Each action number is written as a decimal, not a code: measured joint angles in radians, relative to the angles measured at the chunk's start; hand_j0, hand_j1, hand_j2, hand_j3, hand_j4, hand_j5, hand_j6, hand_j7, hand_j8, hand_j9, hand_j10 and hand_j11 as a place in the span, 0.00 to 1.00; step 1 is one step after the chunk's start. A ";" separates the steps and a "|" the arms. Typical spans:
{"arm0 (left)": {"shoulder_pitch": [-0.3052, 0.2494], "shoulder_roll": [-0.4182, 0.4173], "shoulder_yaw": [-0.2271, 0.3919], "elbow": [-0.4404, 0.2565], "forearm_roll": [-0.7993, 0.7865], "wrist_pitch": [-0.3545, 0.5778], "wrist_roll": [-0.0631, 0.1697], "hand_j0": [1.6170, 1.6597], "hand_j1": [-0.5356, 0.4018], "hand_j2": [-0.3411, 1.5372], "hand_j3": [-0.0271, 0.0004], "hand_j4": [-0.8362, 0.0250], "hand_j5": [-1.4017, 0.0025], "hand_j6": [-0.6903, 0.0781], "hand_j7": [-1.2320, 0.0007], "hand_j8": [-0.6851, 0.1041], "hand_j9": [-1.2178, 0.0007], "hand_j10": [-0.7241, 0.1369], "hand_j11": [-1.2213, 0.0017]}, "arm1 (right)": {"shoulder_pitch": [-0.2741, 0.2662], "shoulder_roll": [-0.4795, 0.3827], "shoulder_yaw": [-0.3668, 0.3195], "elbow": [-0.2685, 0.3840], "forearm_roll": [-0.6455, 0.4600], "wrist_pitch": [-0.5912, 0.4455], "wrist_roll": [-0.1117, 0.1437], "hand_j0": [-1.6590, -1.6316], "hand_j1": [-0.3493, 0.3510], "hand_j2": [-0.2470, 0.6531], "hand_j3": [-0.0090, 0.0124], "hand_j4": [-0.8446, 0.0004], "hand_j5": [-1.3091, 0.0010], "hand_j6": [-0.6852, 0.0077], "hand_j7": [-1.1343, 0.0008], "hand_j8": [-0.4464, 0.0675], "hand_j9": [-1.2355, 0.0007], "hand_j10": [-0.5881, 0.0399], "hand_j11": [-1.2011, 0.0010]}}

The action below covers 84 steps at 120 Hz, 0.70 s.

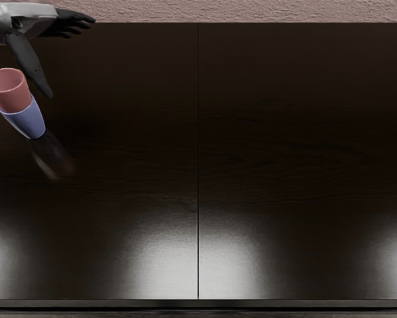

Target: Pick up cup and place in cup with left hand

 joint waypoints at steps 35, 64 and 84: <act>0.003 0.000 -0.072 -0.125 -0.319 -0.109 0.003 0.96 0.91 0.19 0.99 0.93 0.97 0.85 0.97 0.83 0.97 0.80 0.97 | 0.000 0.000 0.000 0.000 0.000 0.000 0.000 0.04 0.00 0.27 0.42 1.00 1.00 0.99 1.00 0.87 1.00 0.94 1.00; 0.017 -0.014 -0.054 -0.250 -0.397 -0.115 0.006 0.96 0.91 0.18 0.99 0.94 0.98 0.86 0.97 0.83 0.97 0.81 0.97 | 0.000 0.000 0.000 0.000 0.000 0.000 0.000 0.04 0.00 0.27 0.42 1.00 1.00 0.99 1.00 0.87 1.00 0.94 1.00; 0.018 -0.021 -0.032 -0.286 -0.405 -0.116 0.006 0.96 0.92 0.18 0.99 0.94 0.98 0.87 0.98 0.84 0.98 0.81 0.98 | 0.000 0.000 0.000 0.000 0.000 0.000 0.000 0.04 0.00 0.27 0.42 1.00 1.00 0.99 1.00 0.87 1.00 0.94 1.00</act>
